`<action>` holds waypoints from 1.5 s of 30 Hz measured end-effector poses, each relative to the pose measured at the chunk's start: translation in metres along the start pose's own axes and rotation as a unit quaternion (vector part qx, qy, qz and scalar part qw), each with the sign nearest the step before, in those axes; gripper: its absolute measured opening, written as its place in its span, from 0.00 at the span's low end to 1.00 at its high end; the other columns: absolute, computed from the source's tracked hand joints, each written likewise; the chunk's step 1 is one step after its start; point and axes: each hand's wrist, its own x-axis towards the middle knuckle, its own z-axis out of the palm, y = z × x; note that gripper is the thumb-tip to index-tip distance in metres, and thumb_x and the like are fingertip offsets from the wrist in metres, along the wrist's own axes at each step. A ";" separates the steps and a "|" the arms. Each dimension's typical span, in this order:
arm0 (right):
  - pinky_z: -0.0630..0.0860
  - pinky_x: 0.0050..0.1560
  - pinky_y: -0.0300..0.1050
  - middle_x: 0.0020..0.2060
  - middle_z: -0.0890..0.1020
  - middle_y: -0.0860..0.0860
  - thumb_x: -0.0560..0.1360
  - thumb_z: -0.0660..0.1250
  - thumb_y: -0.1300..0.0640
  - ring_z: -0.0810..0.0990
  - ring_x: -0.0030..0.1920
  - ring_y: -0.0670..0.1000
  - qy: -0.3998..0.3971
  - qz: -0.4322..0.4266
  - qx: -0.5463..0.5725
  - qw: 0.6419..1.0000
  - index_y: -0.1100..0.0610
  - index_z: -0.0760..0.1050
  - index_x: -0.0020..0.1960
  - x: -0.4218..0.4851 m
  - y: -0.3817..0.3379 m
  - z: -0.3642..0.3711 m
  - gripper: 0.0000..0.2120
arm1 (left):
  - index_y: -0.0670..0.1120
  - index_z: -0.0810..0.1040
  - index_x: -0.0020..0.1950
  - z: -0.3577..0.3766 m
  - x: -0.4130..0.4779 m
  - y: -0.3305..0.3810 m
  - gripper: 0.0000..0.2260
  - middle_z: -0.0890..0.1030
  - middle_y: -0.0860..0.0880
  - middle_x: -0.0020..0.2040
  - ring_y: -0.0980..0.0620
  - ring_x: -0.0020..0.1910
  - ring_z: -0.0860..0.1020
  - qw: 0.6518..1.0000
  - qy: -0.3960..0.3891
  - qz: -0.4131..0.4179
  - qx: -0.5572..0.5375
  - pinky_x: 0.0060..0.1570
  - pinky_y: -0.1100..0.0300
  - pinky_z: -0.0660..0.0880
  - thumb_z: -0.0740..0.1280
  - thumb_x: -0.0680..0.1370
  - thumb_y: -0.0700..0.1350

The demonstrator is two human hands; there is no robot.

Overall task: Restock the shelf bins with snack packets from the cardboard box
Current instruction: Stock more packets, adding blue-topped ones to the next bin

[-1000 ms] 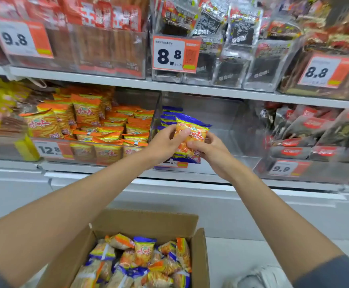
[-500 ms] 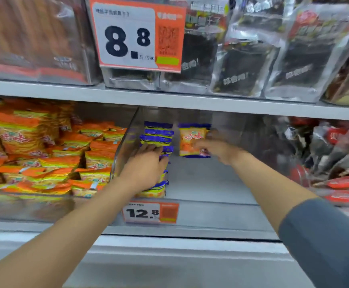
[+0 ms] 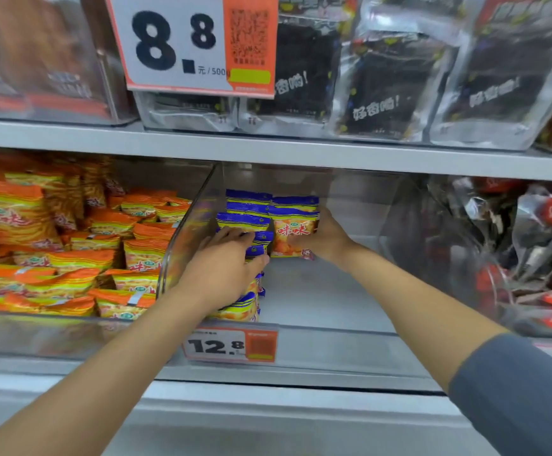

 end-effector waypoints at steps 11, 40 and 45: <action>0.78 0.59 0.49 0.67 0.67 0.56 0.73 0.74 0.58 0.74 0.63 0.55 0.013 -0.064 -0.142 0.988 0.53 0.63 0.74 -0.004 -0.003 0.002 0.33 | 0.49 0.64 0.75 -0.003 -0.004 0.003 0.22 0.62 0.52 0.77 0.51 0.77 0.56 1.000 -0.002 -0.001 -0.004 0.73 0.53 0.57 0.56 0.82 0.56; 0.72 0.40 0.38 0.36 0.78 0.45 0.73 0.69 0.60 0.75 0.36 0.43 -0.061 0.017 -0.186 0.980 0.52 0.78 0.48 -0.311 -0.037 0.095 0.05 | 0.52 0.78 0.41 0.008 -0.210 -0.053 0.05 0.78 0.53 0.36 0.52 0.36 0.76 0.959 -0.083 -0.028 -0.270 0.38 0.60 0.72 0.71 0.75 0.44; 0.78 0.48 0.45 0.44 0.81 0.48 0.74 0.71 0.58 0.79 0.45 0.48 -0.245 0.100 -0.234 0.935 0.54 0.79 0.54 -0.348 0.039 0.160 0.09 | 0.51 0.79 0.48 0.057 -0.261 -0.128 0.02 0.80 0.53 0.44 0.56 0.44 0.78 0.949 -0.208 -0.082 -0.220 0.45 0.60 0.74 0.69 0.77 0.49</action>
